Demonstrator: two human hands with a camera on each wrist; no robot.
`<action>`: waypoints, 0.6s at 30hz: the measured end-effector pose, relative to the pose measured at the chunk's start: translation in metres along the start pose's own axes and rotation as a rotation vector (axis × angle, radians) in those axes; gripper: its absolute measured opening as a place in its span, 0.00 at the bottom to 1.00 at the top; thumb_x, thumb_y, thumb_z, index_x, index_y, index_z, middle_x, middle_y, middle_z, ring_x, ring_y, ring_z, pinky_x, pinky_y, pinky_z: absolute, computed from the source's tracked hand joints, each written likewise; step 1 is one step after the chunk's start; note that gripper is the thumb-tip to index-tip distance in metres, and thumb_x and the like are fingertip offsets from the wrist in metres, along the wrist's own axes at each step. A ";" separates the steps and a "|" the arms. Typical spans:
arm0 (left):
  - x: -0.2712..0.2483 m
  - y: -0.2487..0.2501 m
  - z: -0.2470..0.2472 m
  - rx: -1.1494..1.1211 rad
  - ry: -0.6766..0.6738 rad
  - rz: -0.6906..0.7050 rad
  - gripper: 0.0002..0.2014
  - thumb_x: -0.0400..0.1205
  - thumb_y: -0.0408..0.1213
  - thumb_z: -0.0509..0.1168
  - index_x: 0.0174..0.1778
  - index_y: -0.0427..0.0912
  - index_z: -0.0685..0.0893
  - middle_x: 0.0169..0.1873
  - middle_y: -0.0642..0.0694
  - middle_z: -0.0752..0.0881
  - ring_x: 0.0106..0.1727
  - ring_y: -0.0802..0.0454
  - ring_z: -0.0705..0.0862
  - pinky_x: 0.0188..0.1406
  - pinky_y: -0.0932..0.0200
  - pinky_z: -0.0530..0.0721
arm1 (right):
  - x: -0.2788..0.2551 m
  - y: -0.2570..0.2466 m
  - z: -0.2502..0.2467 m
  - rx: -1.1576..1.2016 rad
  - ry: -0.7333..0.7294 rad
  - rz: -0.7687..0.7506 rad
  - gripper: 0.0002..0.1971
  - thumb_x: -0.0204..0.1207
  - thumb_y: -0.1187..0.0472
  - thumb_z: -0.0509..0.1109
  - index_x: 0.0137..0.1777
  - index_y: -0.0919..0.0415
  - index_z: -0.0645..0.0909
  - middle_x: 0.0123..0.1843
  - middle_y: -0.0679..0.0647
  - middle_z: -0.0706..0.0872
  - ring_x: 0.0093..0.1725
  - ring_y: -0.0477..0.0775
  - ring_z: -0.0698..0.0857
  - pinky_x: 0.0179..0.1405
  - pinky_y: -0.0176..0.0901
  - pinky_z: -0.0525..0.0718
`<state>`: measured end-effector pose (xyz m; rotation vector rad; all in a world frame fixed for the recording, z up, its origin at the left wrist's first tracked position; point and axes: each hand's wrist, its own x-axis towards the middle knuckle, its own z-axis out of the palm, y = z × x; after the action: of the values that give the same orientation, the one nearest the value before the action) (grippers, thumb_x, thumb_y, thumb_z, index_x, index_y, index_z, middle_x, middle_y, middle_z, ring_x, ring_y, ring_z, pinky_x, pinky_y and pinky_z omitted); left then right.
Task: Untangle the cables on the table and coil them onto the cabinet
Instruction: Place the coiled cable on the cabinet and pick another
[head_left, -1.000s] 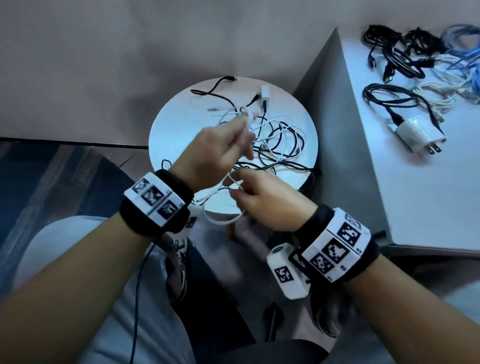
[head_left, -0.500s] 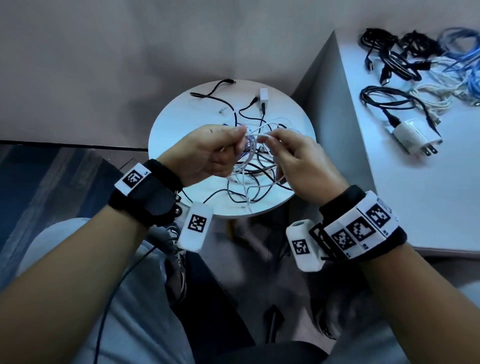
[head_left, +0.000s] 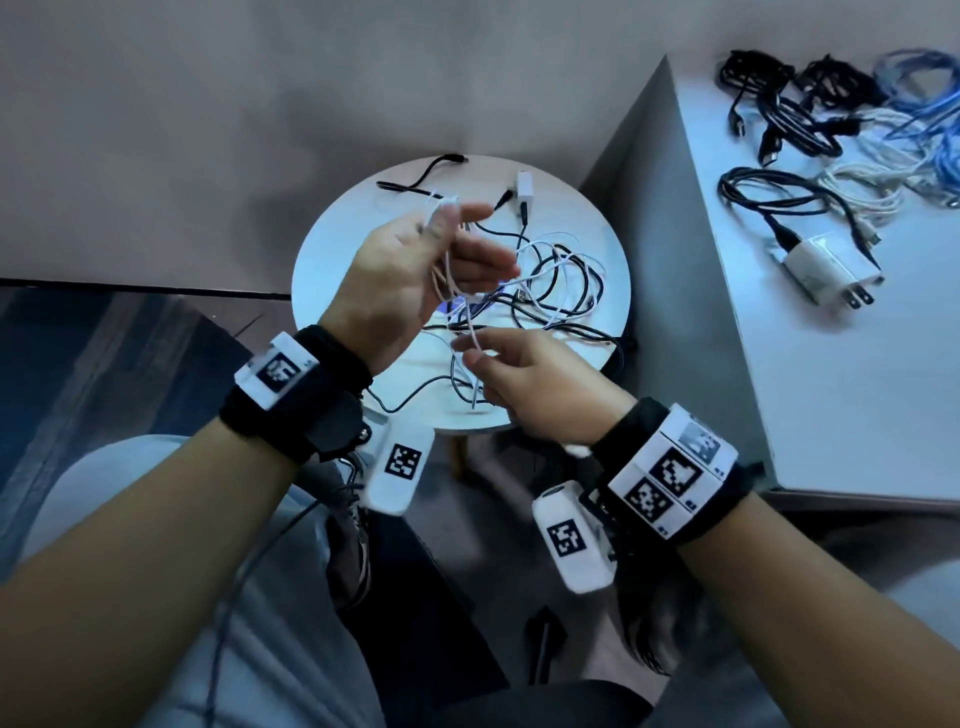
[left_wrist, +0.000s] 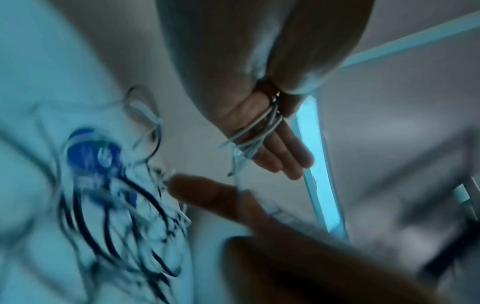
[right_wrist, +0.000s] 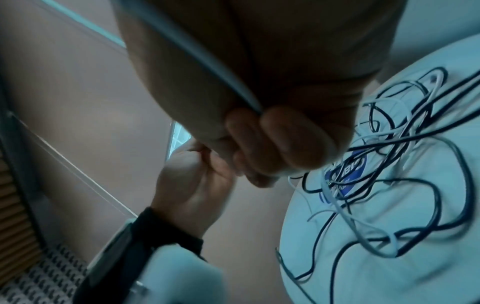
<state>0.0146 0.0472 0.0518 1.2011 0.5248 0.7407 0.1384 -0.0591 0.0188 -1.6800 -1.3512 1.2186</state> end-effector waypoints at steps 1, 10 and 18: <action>-0.003 -0.003 0.001 0.208 -0.018 0.060 0.14 0.94 0.38 0.50 0.66 0.36 0.77 0.39 0.44 0.93 0.45 0.47 0.92 0.47 0.59 0.87 | -0.002 -0.003 0.001 0.013 -0.025 0.005 0.11 0.87 0.55 0.65 0.62 0.57 0.84 0.26 0.42 0.76 0.25 0.42 0.75 0.27 0.40 0.70; -0.012 -0.008 0.001 1.083 -0.258 0.100 0.23 0.92 0.47 0.57 0.30 0.44 0.80 0.19 0.55 0.76 0.24 0.59 0.73 0.29 0.63 0.70 | -0.018 -0.026 -0.032 -0.441 -0.057 -0.100 0.16 0.82 0.51 0.71 0.33 0.52 0.77 0.26 0.47 0.83 0.25 0.43 0.78 0.32 0.41 0.75; -0.006 -0.002 0.005 0.390 -0.224 -0.308 0.29 0.87 0.54 0.58 0.26 0.36 0.79 0.13 0.46 0.62 0.18 0.50 0.56 0.23 0.58 0.57 | -0.015 -0.022 -0.040 -0.381 0.413 -0.292 0.16 0.80 0.46 0.72 0.48 0.56 0.72 0.35 0.47 0.77 0.35 0.41 0.76 0.36 0.31 0.72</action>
<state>0.0150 0.0394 0.0513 1.5003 0.6668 0.2400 0.1672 -0.0652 0.0562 -1.7794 -1.5532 0.4331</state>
